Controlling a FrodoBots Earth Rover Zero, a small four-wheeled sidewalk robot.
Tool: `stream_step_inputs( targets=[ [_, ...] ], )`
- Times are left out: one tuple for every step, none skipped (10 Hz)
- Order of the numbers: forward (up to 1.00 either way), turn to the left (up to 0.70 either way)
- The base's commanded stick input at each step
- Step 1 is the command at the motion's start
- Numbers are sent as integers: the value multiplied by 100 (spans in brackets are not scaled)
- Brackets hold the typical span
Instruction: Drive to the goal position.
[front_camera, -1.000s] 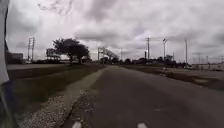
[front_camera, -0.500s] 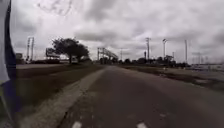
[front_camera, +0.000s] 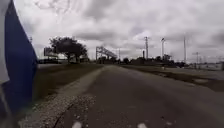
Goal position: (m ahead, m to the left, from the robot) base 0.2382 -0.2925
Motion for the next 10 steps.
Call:
stream_step_inputs(
  targets=[
    [0, 0],
    [0, -17],
    [0, -45],
    [0, -45],
    [0, -45],
    [0, -45],
    [0, -45],
    [0, -45],
    [0, -45],
    [0, -45]
  ],
)
